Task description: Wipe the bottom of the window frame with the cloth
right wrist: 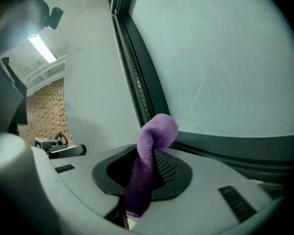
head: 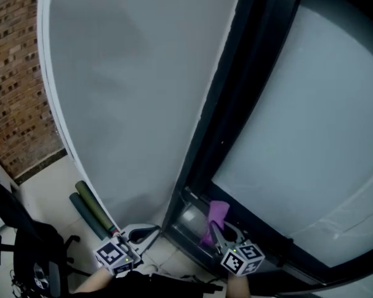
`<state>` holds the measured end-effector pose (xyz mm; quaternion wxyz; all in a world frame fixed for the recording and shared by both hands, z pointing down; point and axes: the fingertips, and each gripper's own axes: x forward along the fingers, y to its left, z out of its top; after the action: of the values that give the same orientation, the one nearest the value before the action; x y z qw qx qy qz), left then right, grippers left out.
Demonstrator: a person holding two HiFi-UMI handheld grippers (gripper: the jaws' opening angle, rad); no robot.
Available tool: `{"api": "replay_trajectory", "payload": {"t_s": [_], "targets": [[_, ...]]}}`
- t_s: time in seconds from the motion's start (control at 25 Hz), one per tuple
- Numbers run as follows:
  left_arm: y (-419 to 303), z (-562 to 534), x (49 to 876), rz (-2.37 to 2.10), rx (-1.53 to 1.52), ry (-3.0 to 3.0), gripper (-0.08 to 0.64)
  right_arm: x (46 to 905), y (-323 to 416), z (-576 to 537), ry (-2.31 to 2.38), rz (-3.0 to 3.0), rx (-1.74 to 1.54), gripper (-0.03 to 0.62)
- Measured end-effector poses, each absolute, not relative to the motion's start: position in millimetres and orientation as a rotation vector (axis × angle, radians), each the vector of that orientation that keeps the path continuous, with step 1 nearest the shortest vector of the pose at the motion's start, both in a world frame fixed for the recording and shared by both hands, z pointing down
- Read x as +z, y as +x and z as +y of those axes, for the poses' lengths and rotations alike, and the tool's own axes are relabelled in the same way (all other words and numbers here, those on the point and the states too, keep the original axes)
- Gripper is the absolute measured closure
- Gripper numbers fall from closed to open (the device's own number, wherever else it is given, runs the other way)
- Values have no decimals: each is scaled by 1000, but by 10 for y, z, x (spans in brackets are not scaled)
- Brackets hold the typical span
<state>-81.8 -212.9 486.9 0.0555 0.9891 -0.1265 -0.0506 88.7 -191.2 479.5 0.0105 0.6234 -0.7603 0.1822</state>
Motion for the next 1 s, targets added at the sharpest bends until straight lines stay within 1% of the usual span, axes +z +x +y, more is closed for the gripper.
{"api": "replay_trajectory", "payload": {"t_s": [0.2,0.4,0.68,1.0], "targets": [[-663,-2121,4789,-351,-184,2954,565,4547,1004,-1471,2096,-2444,426,509],[-577,-2192,4730,-358,-200,2948,565,4380,1013,-1249,2143,-2483,321,512],[-504,-2166,4707,-339,-149,2953,565,4441,1001,-1237,2079,-2472,266,512],[-558,-2223,4655,-393,-206,2946,565,4383,953,-1301,2032,-2542,225,512]]}}
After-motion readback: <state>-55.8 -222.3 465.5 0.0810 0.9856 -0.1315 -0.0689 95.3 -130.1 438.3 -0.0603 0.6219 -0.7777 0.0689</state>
